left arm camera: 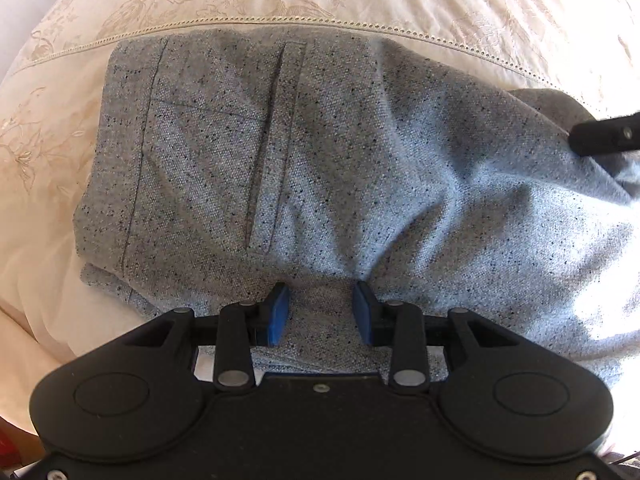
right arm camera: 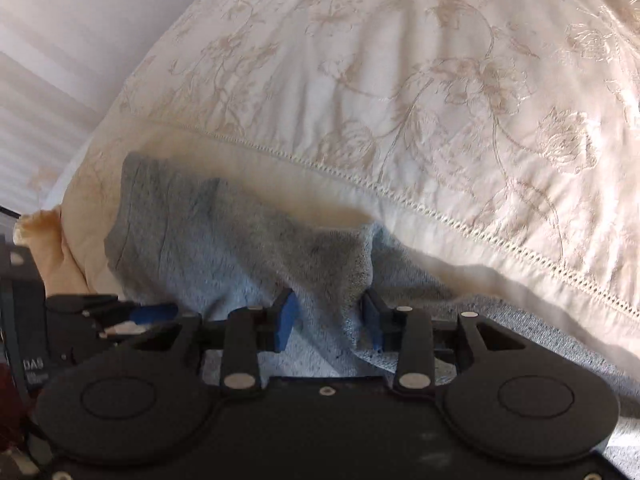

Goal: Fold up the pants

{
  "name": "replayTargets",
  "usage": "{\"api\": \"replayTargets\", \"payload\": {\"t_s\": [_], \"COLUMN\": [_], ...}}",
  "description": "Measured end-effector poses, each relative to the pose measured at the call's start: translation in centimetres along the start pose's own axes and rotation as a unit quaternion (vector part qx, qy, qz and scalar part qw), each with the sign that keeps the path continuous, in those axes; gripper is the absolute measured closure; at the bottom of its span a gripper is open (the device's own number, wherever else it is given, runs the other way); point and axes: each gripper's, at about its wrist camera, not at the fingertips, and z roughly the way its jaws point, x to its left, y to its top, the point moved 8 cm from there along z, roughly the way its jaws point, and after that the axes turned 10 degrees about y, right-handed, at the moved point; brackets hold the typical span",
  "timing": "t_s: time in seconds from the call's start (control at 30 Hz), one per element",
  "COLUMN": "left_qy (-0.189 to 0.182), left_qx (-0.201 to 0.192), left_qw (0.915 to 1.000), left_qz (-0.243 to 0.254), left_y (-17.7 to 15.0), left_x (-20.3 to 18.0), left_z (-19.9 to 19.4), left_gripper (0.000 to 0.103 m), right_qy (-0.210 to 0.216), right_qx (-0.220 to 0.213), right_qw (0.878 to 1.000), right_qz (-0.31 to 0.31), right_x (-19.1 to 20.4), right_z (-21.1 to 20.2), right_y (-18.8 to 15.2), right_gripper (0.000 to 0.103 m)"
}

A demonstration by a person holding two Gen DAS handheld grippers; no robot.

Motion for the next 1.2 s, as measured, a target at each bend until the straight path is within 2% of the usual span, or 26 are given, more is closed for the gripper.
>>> {"api": "replayTargets", "payload": {"t_s": [0.1, 0.2, 0.3, 0.43, 0.47, 0.53, 0.57, 0.63, 0.67, 0.73, 0.83, 0.93, 1.07, 1.13, 1.17, 1.2], "left_qy": [0.0, -0.002, -0.001, 0.002, 0.002, 0.002, 0.003, 0.006, 0.009, 0.015, 0.023, 0.022, 0.029, 0.027, 0.02, 0.007], "left_qx": [0.001, 0.002, 0.0, 0.0, -0.001, -0.003, -0.006, -0.013, -0.018, -0.026, -0.028, -0.03, -0.031, -0.029, -0.035, -0.051], "left_qw": [1.0, 1.0, 1.0, 1.0, 1.0, 1.0, 1.0, 0.9999, 0.9997, 0.9994, 0.9987, 0.9981, 0.9941, 0.9919, 0.9918, 0.992], "left_qz": [-0.001, -0.004, -0.004, -0.003, -0.003, -0.001, 0.002, 0.009, 0.013, 0.019, 0.035, 0.048, 0.1, 0.121, 0.121, 0.115], "left_y": [0.0, -0.1, -0.1, -0.1, -0.1, -0.1, -0.2, -0.4, -0.4, -0.5, -0.5, -0.5, -0.5, -0.3, 0.1, 0.8], "left_x": [-0.2, -0.2, -0.2, -0.3, -0.3, -0.4, -0.4, -0.6, -0.8, -1.2, -1.6, -1.9, -2.5, -2.7, -2.5, -2.4], "left_z": [-0.1, 0.1, 0.1, 0.0, 0.0, 0.0, 0.1, 0.0, 0.0, -0.1, -0.1, -0.3, -1.2, -2.3, -3.2, -4.4], "left_gripper": [0.058, 0.058, 0.058, 0.058, 0.058, 0.058, 0.058, 0.058, 0.058, 0.058, 0.058, 0.058, 0.058, 0.058, 0.059, 0.059], "right_qy": [-0.007, 0.01, 0.048, 0.059, 0.07, 0.094, 0.098, 0.074, 0.06, 0.04, -0.018, -0.041, -0.055, -0.074, -0.091, -0.092], "right_qx": [0.001, 0.001, 0.046, 0.09, 0.09, 0.067, 0.037, -0.037, -0.058, -0.045, -0.017, -0.012, -0.026, -0.068, -0.1, -0.122], "right_qw": [1.0, 1.0, 0.997, 0.993, 0.992, 0.992, 0.994, 0.996, 0.996, 0.998, 0.999, 0.999, 0.998, 0.994, 0.99, 0.987], "right_qz": [-0.002, 0.01, 0.035, 0.046, 0.046, 0.041, 0.033, 0.009, 0.012, 0.015, -0.021, 0.0, 0.017, 0.029, 0.042, 0.055], "right_x": [-0.9, -1.4, -1.9, -2.3, -2.0, -0.8, 0.0, 1.0, 0.7, -0.2, -1.6, -2.9, -3.2, -3.5, -3.8, -4.0], "right_z": [-0.4, -0.5, 0.9, 2.7, 2.8, 1.7, 0.6, -1.9, -2.4, -1.3, 1.4, 2.9, 3.5, 1.7, -0.1, -1.5], "right_y": [1.8, 3.0, 3.2, 1.9, 1.6, 1.9, 2.5, 4.6, 6.1, 7.1, 7.3, 7.4, 7.1, 7.1, 7.0, 6.7], "right_gripper": [0.061, 0.061, 0.06, 0.061, 0.063, 0.099, 0.099, 0.099, 0.099, 0.1, 0.1, 0.1, 0.099, 0.085, 0.075, 0.075]}}
